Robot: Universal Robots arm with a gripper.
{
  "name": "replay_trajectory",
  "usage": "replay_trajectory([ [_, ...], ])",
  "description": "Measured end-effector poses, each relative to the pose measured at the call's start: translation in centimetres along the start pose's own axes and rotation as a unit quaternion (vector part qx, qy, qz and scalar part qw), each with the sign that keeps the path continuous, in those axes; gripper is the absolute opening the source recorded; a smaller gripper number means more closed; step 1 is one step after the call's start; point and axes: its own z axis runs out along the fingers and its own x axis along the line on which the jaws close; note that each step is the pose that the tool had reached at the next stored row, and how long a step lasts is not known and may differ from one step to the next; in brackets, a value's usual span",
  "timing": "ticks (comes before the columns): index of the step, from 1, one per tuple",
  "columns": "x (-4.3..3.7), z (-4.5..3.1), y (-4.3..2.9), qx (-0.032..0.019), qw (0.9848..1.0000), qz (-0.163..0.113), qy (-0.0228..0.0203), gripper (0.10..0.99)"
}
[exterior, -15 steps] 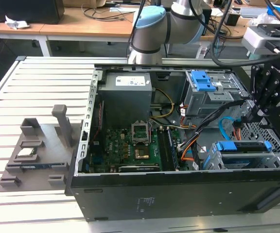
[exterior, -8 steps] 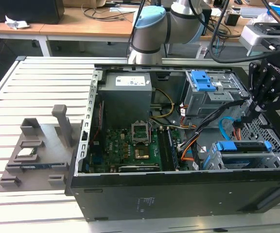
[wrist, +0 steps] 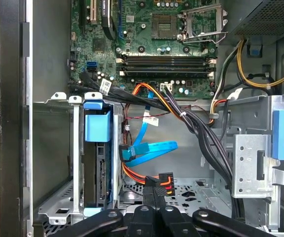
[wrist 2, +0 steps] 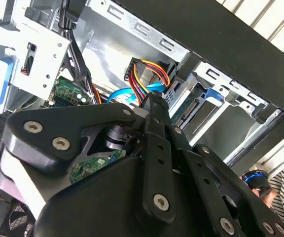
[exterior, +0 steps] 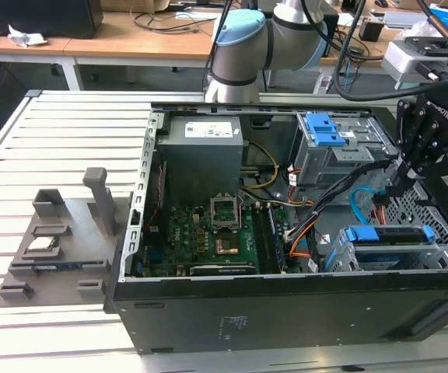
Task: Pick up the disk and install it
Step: 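Insert the first disk wire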
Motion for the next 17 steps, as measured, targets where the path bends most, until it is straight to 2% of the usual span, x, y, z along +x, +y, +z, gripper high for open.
replay_trajectory([
  [1, 0.00, 0.00, 0.00, 0.0000, 1.0000, 0.000, 0.0000, 0.114],
  [5, -0.02, 0.00, 0.00, 0.0000, 1.0000, 0.000, 0.0001, 0.361],
  [8, -0.04, 0.20, 0.01, 0.0000, 1.0000, 0.000, 0.0013, 0.361],
  [11, -0.12, 0.92, 0.01, 0.0000, 1.0000, 0.000, 0.0019, 0.361],
  [17, -0.13, 1.35, 0.02, 0.0000, 1.0000, 0.000, 0.0031, 0.361],
])
